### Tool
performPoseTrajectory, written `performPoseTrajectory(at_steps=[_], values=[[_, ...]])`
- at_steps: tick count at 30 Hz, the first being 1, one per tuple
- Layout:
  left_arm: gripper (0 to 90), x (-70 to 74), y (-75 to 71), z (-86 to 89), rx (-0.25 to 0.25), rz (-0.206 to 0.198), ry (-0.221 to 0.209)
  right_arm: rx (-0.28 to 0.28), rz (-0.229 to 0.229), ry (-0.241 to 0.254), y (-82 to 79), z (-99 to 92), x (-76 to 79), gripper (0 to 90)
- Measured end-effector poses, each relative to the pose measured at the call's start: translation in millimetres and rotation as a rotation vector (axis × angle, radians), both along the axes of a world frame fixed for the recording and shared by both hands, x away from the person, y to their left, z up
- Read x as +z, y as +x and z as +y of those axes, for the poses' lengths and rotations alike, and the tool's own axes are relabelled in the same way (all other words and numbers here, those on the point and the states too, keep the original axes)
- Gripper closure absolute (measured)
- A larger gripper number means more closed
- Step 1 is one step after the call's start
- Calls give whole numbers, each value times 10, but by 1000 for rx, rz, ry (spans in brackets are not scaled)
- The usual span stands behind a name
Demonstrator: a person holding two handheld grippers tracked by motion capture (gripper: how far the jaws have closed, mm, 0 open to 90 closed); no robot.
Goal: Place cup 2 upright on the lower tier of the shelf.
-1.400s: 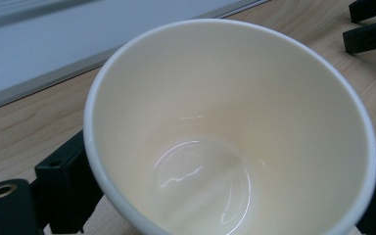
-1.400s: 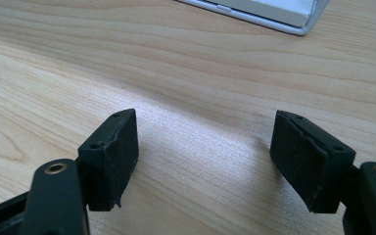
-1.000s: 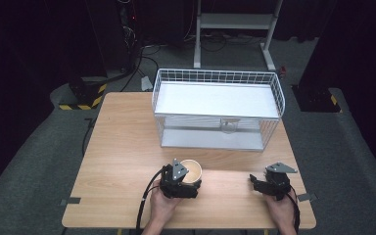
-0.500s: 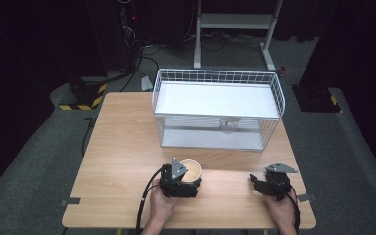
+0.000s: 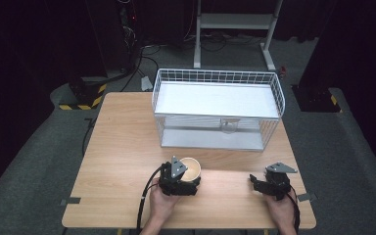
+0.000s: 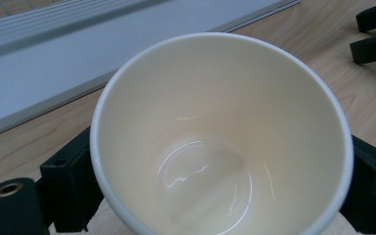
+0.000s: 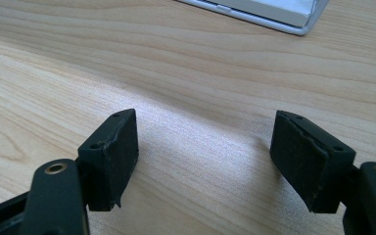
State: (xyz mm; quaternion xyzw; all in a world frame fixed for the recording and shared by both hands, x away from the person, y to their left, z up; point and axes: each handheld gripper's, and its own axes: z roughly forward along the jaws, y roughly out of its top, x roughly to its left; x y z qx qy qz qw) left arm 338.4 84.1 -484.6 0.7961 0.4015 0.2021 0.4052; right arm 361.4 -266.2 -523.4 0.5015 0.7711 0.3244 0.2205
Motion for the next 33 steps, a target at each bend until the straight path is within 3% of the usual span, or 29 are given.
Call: performPoseTrajectory(at_steps=[12, 33], values=[[95, 78, 88, -32, -18, 3, 13, 0, 0, 0, 0, 0, 0, 265], [96, 266, 423, -97, -27, 19, 22, 0, 0, 0, 0, 0, 0, 265]])
